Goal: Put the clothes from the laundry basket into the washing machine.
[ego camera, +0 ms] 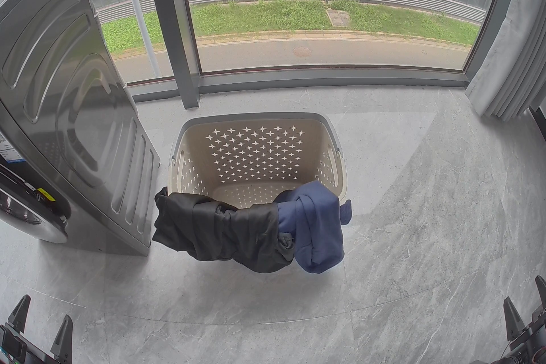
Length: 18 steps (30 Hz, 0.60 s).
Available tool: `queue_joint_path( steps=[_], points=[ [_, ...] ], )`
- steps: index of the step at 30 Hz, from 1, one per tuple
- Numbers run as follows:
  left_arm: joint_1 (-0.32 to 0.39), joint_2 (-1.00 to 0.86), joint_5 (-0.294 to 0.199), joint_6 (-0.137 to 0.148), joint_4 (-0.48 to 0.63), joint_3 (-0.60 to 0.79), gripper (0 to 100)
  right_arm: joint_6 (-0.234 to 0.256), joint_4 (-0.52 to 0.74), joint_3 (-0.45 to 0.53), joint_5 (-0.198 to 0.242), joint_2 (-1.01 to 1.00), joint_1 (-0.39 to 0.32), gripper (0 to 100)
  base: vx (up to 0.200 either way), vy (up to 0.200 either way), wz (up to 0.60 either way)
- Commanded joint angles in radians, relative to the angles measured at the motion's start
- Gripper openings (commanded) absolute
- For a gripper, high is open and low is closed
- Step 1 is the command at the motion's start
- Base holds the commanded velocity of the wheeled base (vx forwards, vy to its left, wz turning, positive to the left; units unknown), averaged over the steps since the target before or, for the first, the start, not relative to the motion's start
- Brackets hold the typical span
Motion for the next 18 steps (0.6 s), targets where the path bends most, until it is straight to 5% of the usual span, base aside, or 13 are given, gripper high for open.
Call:
queue_joint_path(
  steps=[1,18],
  points=[
    [0.0,-0.013,0.0,0.0,0.0,0.015,100,-0.002,-0.001,0.018,0.001,-0.017,0.001,100,0.0,0.0,0.0],
    [0.0,-0.013,0.0,-0.001,0.0,0.015,100,-0.003,-0.001,0.018,0.004,-0.017,0.001,100,0.0,0.188,0.0]
  ],
)
